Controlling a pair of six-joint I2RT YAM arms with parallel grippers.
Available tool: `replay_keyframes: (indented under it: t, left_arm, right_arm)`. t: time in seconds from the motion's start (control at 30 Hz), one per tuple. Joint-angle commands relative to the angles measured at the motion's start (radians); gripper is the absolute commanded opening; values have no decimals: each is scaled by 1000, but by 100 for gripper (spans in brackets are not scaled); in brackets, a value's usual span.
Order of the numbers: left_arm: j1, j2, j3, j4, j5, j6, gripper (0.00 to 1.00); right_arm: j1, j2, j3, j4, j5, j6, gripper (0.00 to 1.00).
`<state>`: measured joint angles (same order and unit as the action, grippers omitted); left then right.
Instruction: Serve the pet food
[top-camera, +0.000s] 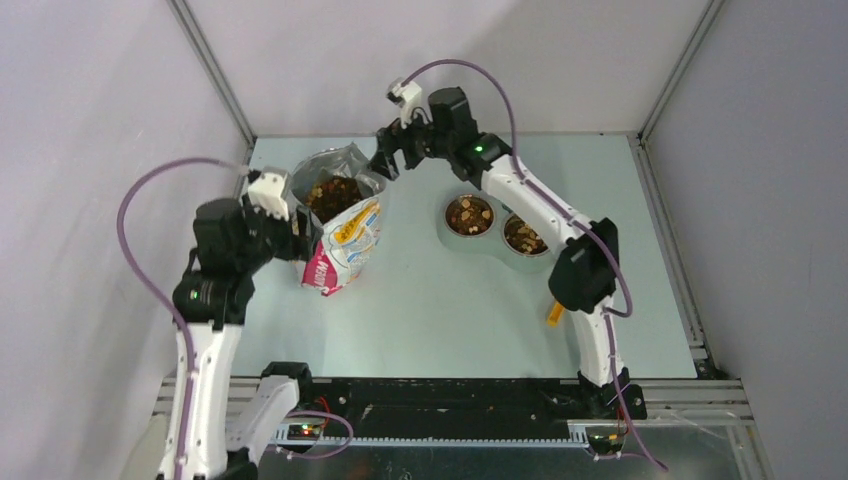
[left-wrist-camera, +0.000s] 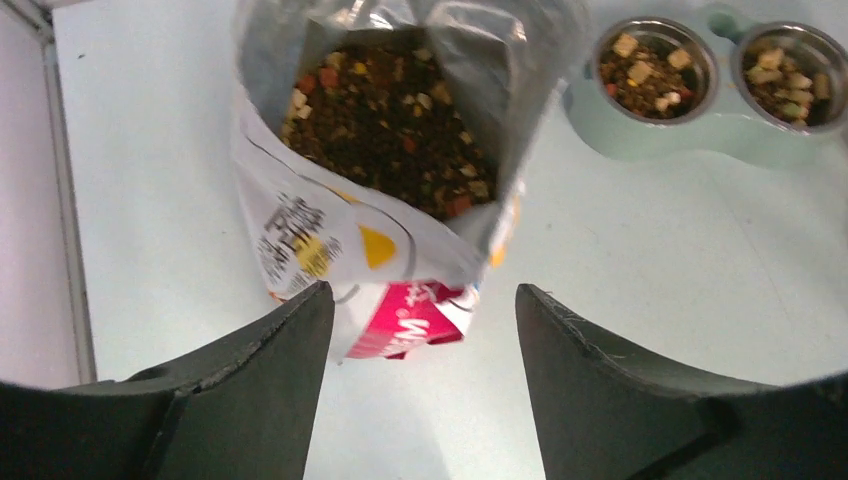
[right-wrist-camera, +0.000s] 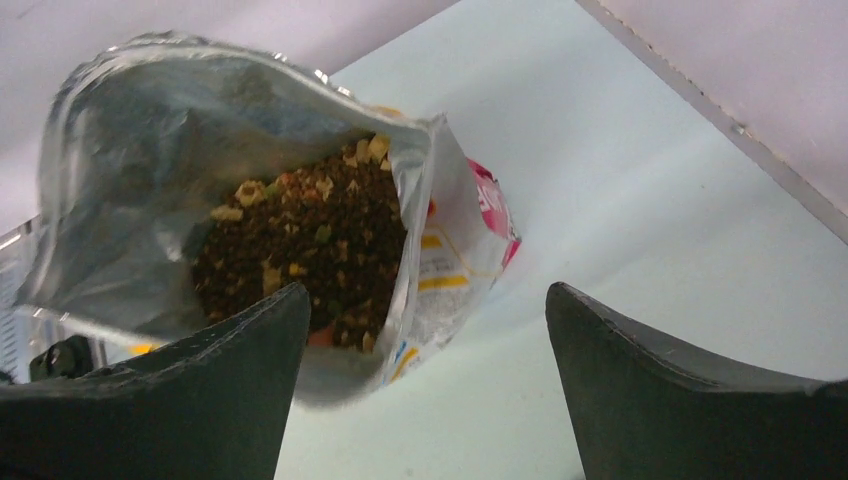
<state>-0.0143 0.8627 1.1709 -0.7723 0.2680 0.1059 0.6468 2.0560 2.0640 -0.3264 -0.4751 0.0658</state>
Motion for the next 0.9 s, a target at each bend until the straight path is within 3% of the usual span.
replay_keyframes:
  t: [0.0,0.13,0.27,0.33,0.37,0.4,0.43,0.47,0.5,0.57,0.7,0.77,0.87]
  left_arm:
    - [-51,-82,-84,51,15,31,74]
    - [-75,-47,-116,50,31,78,74]
    - [-144,-18,-171,145,-82,78,76]
    - [-160,20,-179,178,-157,44,74]
    - [-161,41,-180,198,-175,34,73]
    - [-162,49,-181,207,-195,23,68]
    - [-162,59,-182,227,-199,22,64]
    - [-161,59,-186,238,-200,29,54]
    - [-162,57,-187,258,-199,35,49]
    - [-162,45,-190,275,-192,63,31]
    - [-161,0,-189,277,-159,113,9]
    - [-160,-37,-189,276,-147,140,1]
    - [-156,-109,-189,275,-148,177,0]
  right_arm:
    - [46,83,140,80,83,14,89]
    - [94,130,159,100,175,-7,87]
    - [108,168,185,116,225,16,72]
    - [111,187,200,130,263,29,54]
    - [112,200,214,131,277,32,40]
    - [115,204,220,130,303,35,34]
    - [115,206,228,127,314,35,21]
    - [117,203,229,117,341,39,9]
    - [118,189,222,110,358,45,3]
    - [118,147,182,88,408,66,0]
    - [115,30,90,43,486,138,0]
    - [113,-28,53,6,514,182,0]
    - [114,-127,-13,-44,522,245,0]
